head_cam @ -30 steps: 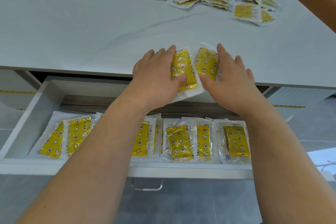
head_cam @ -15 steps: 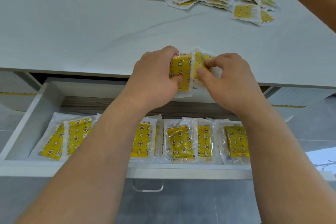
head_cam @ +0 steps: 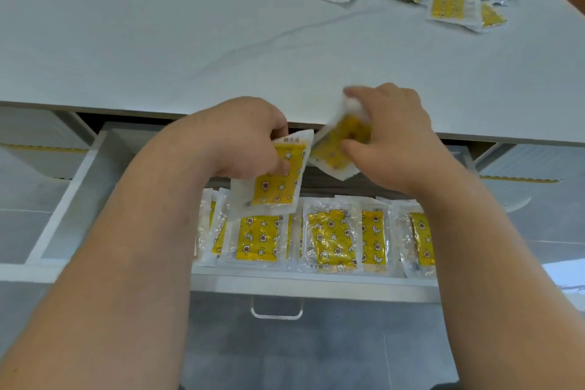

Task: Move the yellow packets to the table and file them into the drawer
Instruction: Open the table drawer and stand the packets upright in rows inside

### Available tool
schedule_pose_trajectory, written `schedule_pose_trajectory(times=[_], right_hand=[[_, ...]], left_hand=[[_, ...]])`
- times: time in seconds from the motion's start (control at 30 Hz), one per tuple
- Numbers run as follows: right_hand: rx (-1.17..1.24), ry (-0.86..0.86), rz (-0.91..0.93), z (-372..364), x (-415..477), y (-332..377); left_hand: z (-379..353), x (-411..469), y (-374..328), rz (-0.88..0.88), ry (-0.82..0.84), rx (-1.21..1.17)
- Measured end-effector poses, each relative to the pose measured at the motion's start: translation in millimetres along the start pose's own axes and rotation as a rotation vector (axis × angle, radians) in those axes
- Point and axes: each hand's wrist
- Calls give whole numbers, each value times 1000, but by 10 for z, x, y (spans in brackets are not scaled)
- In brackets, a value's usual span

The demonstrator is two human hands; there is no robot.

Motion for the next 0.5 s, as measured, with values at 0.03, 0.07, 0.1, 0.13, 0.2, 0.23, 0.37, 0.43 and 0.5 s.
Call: schedule_pose_trajectory(times=[0.03, 0.07, 0.1, 0.13, 0.2, 0.23, 0.37, 0.43, 0.5], right_hand=[[3, -58, 51, -33, 0, 25], [33, -103, 98, -55, -2, 49], [50, -131, 140, -70, -4, 79], [37, -147, 170, -78, -3, 115], [5, -168, 185, -90, 7, 166], [11, -152, 172, -92, 3, 187], [-52, 86, 58, -66, -24, 260], [-182, 249, -12, -66, -6, 277], [-260, 333, -116, -206, 21, 222]], left_hand=[[17, -16, 39, 17, 28, 25], [38, -32, 88, 31, 51, 47], [61, -52, 144, 46, 66, 62], [84, -71, 209, 67, 74, 67], [112, -92, 350, 119, 77, 71], [115, -97, 416, 143, 83, 85], [45, -59, 608, 189, 142, 150], [-2, -20, 640, 181, 154, 163], [-51, 23, 645, 164, 169, 164]])
Point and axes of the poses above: each hand's wrist, its own x-axis towards the middle knuckle, its own z-axis out of the back of the hand, y = z × x, and after that the axes turned 3 degrees about -y, right-handed
